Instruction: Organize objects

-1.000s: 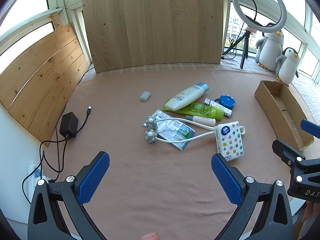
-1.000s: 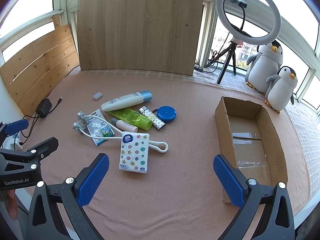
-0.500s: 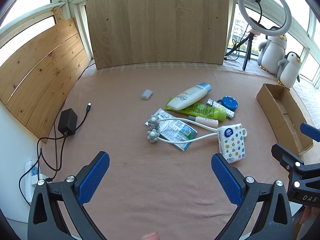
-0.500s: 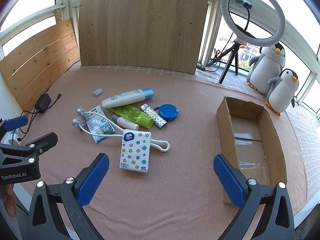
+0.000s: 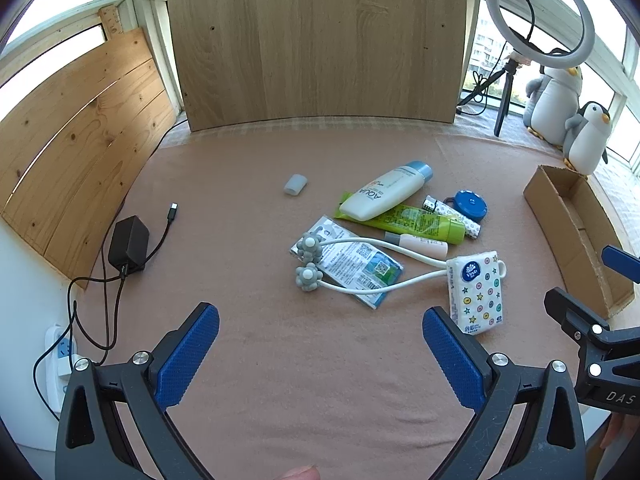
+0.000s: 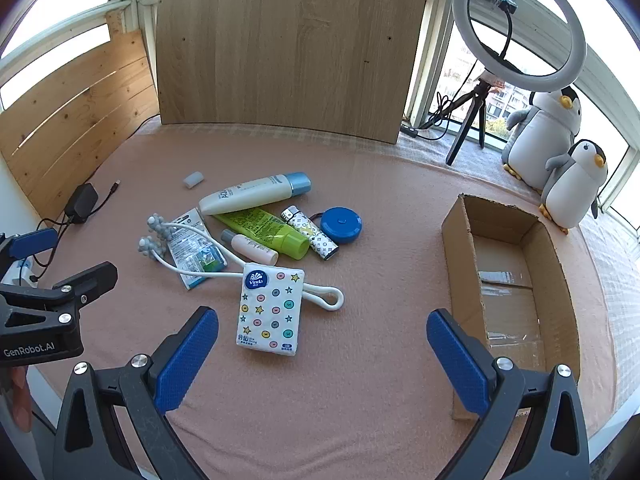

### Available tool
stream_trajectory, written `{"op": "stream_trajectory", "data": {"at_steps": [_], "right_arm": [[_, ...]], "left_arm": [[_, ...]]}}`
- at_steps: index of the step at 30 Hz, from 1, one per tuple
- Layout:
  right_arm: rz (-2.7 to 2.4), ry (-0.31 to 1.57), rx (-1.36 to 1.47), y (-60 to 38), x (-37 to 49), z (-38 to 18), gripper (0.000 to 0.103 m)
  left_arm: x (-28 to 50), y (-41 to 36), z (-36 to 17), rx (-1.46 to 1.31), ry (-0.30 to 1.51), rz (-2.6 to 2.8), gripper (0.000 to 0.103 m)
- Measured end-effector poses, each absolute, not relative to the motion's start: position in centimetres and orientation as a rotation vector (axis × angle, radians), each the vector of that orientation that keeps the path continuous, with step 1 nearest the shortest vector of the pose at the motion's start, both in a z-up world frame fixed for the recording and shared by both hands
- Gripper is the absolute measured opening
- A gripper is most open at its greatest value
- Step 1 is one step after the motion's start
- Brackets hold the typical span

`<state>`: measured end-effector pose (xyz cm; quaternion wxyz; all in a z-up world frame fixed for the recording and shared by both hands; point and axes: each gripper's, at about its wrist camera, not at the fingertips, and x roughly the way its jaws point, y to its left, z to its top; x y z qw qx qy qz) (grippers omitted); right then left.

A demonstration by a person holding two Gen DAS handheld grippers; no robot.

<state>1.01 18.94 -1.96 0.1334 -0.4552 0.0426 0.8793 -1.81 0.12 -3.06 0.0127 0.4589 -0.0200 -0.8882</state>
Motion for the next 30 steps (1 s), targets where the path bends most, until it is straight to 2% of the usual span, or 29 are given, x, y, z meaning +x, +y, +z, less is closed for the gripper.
{"op": "stream_trajectory", "data": {"at_steps": [30], "right_arm": [[2.549,0.095,-1.283,17.7,3.5,-0.9,0.103]], "left_arm": [[1.9,0.0,-1.7,1.428,-0.082,-2.776,0.103]]}}
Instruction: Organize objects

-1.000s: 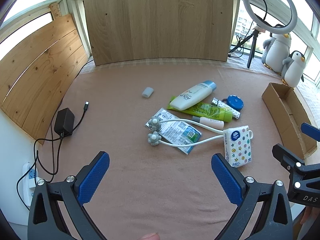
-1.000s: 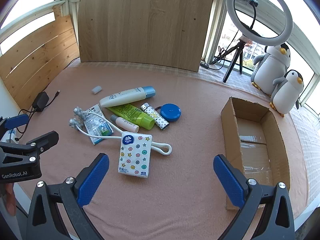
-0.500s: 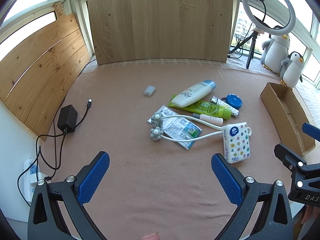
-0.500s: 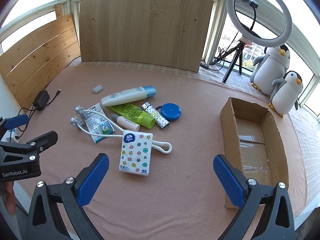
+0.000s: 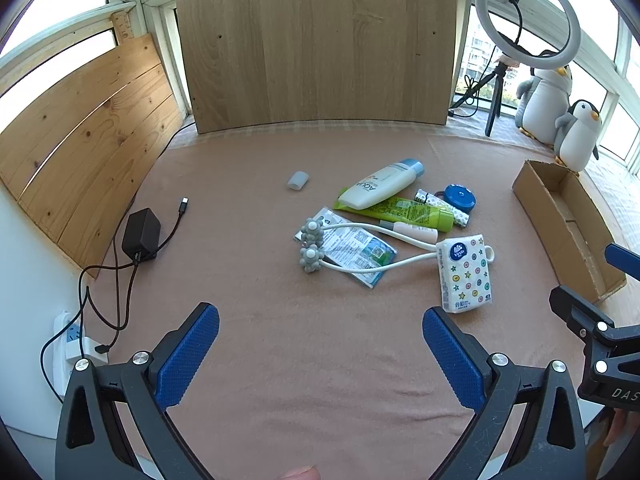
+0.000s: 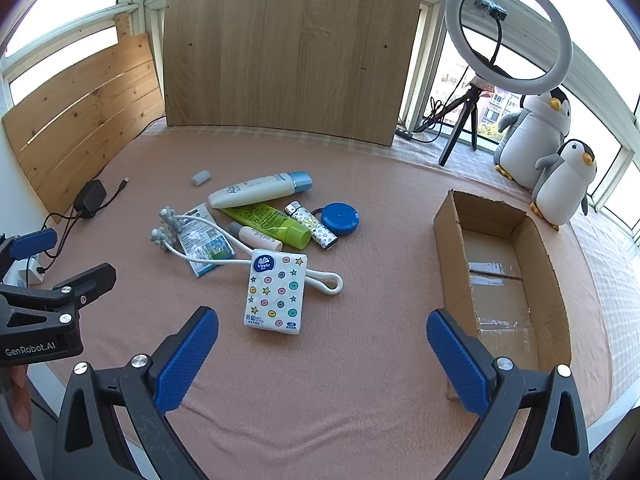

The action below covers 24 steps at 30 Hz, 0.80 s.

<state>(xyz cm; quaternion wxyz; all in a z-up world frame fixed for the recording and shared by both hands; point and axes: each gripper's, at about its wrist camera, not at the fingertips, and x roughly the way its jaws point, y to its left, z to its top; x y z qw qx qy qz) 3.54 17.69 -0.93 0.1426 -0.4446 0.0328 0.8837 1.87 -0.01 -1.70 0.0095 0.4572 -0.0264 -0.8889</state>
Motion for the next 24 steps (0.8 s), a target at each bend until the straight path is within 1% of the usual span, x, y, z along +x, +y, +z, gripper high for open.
{"op": "stream_trajectory", "data": {"at_steps": [8,13,16,20,22,24], "right_arm": [[2.545,0.078,-1.284,17.6,4.1,-1.1,0.103],[2.556,0.06,-1.284,17.5,3.9,-1.5,0.103],[2.592,-0.019,-1.275,17.3,3.5,-2.5,0.103],[2.672,-0.104,-1.291,17.7,2.2,-4.4,0.103],[2.751,-0.191,-1.273,17.3,1.5,-4.9,0.103],[2.768,-0.273,-1.342,16.9,0.3,-6.1,0.103]], "left_arm": [[2.2,-0.2,-1.9,1.427,-0.08,-2.777,0.103],[1.8,-1.2,-2.5,1.427,-0.02,-2.782,0.103],[1.7,-2.5,-3.0,1.394,0.011,-2.801,0.103],[1.1,-4.4,-4.1,1.41,0.107,-2.806,0.103],[0.7,-5.1,-4.7,1.416,0.101,-2.759,0.103],[0.1,-5.6,-5.4,1.439,0.092,-2.724,0.103]]}}
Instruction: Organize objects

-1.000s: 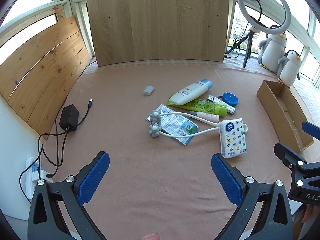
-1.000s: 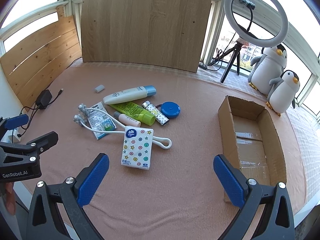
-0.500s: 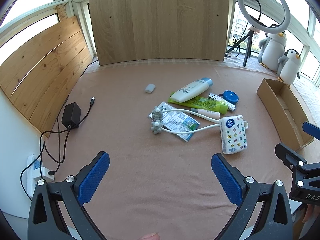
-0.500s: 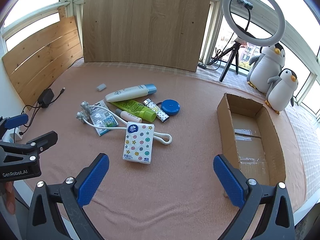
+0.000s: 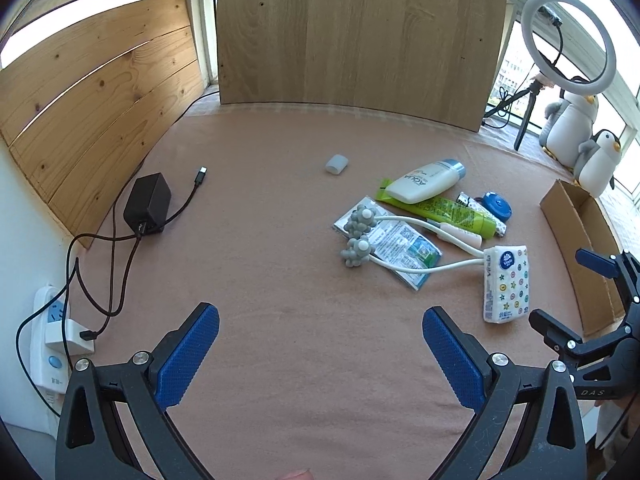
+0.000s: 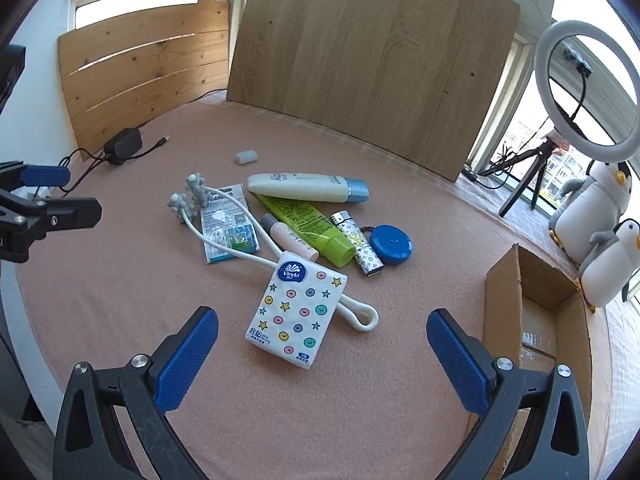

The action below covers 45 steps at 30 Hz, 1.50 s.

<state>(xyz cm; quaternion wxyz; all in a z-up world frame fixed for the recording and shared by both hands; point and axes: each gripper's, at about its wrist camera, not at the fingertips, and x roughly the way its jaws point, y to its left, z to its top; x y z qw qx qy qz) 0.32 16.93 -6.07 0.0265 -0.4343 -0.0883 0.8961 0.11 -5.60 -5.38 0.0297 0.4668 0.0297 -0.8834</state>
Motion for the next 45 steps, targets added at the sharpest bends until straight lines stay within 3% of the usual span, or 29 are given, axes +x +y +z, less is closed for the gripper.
{"op": "stream_trajectory", "data": {"at_steps": [4,9,13,18,23,31,33,34,36,39,45], "right_arm": [[2.764,-0.151,-1.405,17.9,-0.5,-7.6,0.103],[2.526,0.231,-1.327,23.8,-0.3,-8.7,0.102],[2.361,0.122,-1.479,24.3,-1.4,-11.3,0.102],[2.657,0.201,-1.607,19.6,-2.5,-10.8,0.102],[2.623,0.121,-1.482,19.8,-2.2,-9.9,0.102],[2.671,-0.368,-1.625,20.8,-6.4,-12.9,0.101],[2.711,-0.417,-1.652,20.3,-6.9,-13.3,0.101],[2.727,-0.404,-1.664,20.2,-7.1,-13.4,0.099],[2.757,-0.32,-1.7,20.1,-7.1,-13.2,0.082],[2.777,-0.265,-1.705,19.4,-6.0,-13.0,0.064],[2.791,-0.155,-1.695,17.1,-3.5,-12.8,0.037]], "left_arm": [[-1.0,-6.7,-6.7,1.488,0.13,-2.678,0.103],[-1.9,-8.1,-7.7,1.504,0.194,-2.643,0.103],[-2.8,-8.5,-8.5,1.533,0.245,-2.633,0.103],[-3.3,-8.6,-8.9,1.554,0.278,-2.628,0.103],[-3.5,-8.6,-9.2,1.563,0.284,-2.619,0.103],[-3.3,-8.8,-10.5,1.617,0.419,-2.583,0.103],[-3.5,-8.6,-10.9,1.641,0.457,-2.565,0.103],[-3.5,-8.4,-11.1,1.651,0.472,-2.561,0.103],[-4.0,-8.1,-11.5,1.66,0.492,-2.545,0.103],[-5.1,-7.9,-12.3,1.663,0.504,-2.521,0.103],[-7.2,-8.4,-14.2,1.662,0.603,-2.444,0.098]]}}
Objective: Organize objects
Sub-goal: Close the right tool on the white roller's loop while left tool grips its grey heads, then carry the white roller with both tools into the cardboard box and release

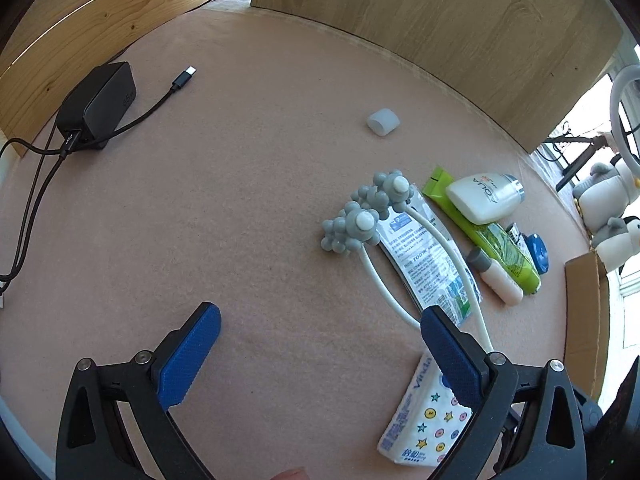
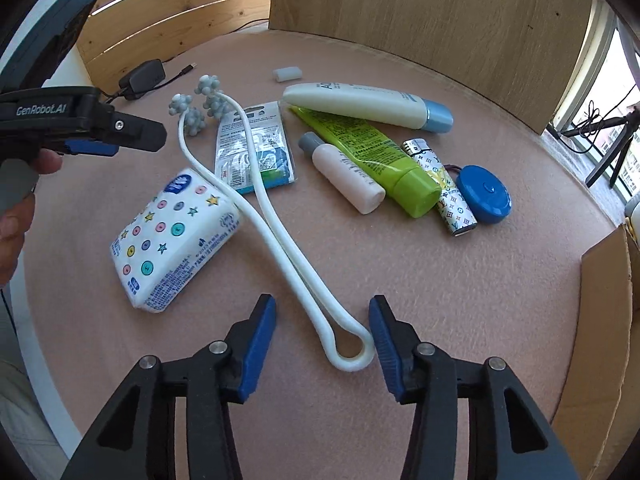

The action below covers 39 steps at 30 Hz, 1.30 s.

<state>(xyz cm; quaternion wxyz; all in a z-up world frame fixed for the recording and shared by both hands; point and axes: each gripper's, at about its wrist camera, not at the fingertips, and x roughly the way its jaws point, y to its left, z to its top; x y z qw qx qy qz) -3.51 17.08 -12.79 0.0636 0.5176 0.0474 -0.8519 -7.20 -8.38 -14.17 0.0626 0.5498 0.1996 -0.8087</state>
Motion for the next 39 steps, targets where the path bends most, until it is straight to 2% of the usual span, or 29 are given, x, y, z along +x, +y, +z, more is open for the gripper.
{"op": "stream_trajectory", "data": {"at_steps": [2,12,14,16,17,19,20,22,24,32,35,39], "right_arm": [[-2.6,0.114,1.566,16.4,-2.8,-12.7,0.029],[-2.618,0.045,1.58,13.1,-0.4,-12.5,0.022],[-2.611,0.038,1.567,12.5,-0.2,-12.6,0.02],[-2.609,0.033,1.549,11.9,0.2,-12.6,0.02],[-2.611,0.038,1.54,11.7,0.4,-12.6,0.02],[-2.606,0.041,1.522,11.1,0.7,-12.5,0.02],[-2.603,0.043,1.516,11.0,0.9,-12.5,0.02],[-2.602,0.058,1.507,10.7,1.0,-12.5,0.02],[-2.605,0.046,1.503,10.7,1.1,-12.5,0.02],[-2.641,0.03,1.457,10.9,1.6,-11.9,0.02],[-2.667,0.035,1.423,11.0,1.7,-10.9,0.02],[-2.709,0.042,1.372,11.4,1.6,-9.2,0.02]], "left_arm": [[-7.5,-8.3,-14.3,1.642,0.59,-2.433,0.096],[-8.1,-6.4,-14.8,1.631,0.505,-2.399,0.092],[-8.1,-6.1,-14.7,1.628,0.528,-2.408,0.089],[-8.2,-5.8,-14.5,1.621,0.511,-2.415,0.066],[-8.2,-5.7,-14.4,1.618,0.522,-2.423,0.059],[-8.4,-5.5,-14.4,1.622,0.525,-2.422,0.039],[-8.4,-5.4,-14.5,1.625,0.531,-2.418,0.035],[-8.5,-5.1,-14.6,1.65,0.557,-2.424,0.017],[-8.4,-4.4,-14.6,1.66,0.562,-2.439,0.01],[-8.8,-3.4,-12.4,1.598,0.531,-2.506,0.009],[-8.3,-5.5,-9.9,1.56,0.522,-2.547,0.009],[-9.3,-3.9,-6.8,1.502,0.496,-2.615,0.009]]}}
